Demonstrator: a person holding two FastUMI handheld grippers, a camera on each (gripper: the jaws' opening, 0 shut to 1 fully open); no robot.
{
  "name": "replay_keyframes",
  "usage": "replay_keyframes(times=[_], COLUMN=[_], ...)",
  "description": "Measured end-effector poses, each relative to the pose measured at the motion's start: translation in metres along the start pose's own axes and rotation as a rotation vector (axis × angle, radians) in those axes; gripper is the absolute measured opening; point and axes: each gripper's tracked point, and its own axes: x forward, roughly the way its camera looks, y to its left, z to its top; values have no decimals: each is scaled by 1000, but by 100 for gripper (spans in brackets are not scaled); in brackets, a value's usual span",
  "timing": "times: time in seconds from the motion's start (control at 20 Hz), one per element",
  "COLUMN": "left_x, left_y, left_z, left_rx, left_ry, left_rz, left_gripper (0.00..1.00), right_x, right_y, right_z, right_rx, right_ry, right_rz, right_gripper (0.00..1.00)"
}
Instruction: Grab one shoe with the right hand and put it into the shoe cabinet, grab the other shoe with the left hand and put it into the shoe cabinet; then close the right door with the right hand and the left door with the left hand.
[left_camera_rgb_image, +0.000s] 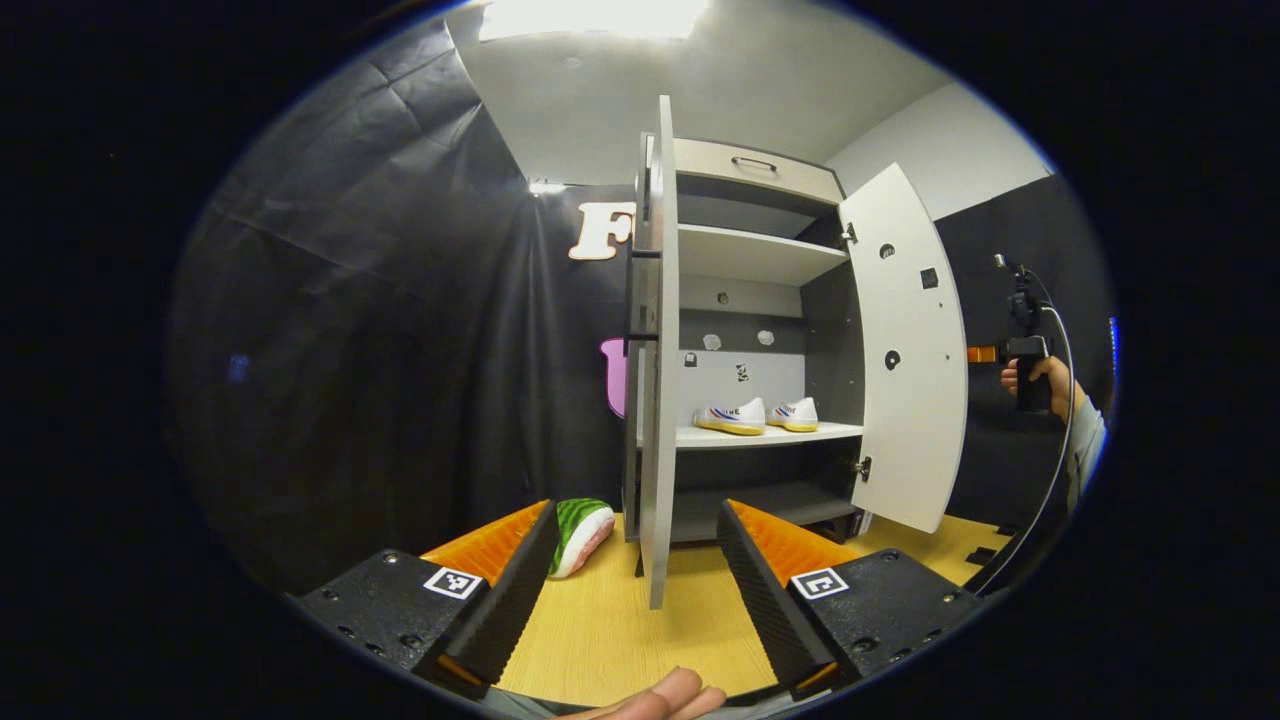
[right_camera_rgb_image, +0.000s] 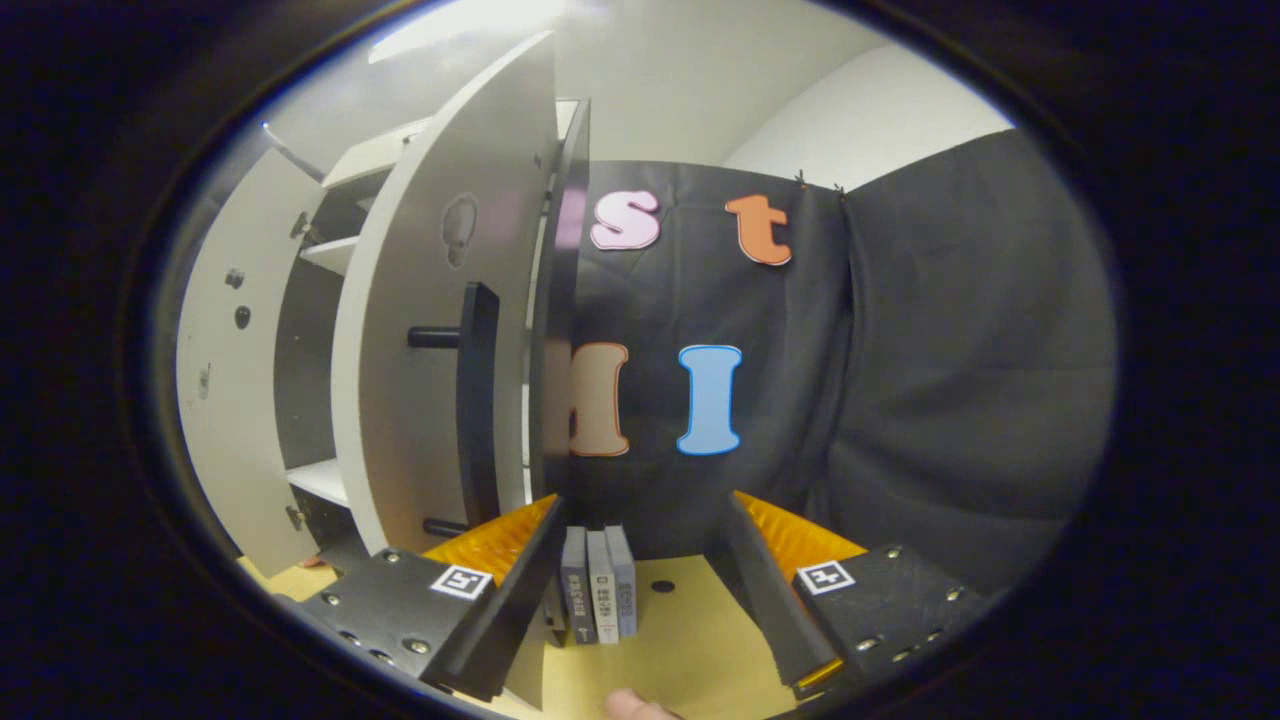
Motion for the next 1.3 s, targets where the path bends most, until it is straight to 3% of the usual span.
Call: replay_keyframes(times=[0.15, 0.45, 0.6, 0.8, 1.0, 1.1, 1.3], left_x=[6, 7, 7, 9, 10, 11, 6], left_y=[1, 9, 9, 9, 13, 15, 34], left_z=[-6, -11, -9, -11, -14, -17, -15], left_rx=[-18, -19, -10, -7, -7, 6, 30], left_ry=[15, 39, 33, 39, 50, 62, 62], left_rz=[5, 30, 33, 33, 47, 43, 75], left_gripper=[96, 96, 96, 96, 93, 96, 96], right_x=[-4, -9, -12, -13, -6, 0, 7], right_y=[12, 44, 57, 89, 115, 131, 176], right_z=[2, 1, 0, 0, -9, -8, -17], right_rx=[-18, 11, 15, 26, 88, 101, 123], right_ry=[-3, 10, 19, 22, 54, 62, 70], right_rz=[-7, 50, 51, 91, 78, 85, 145], right_gripper=[98, 90, 93, 93, 93, 93, 89])
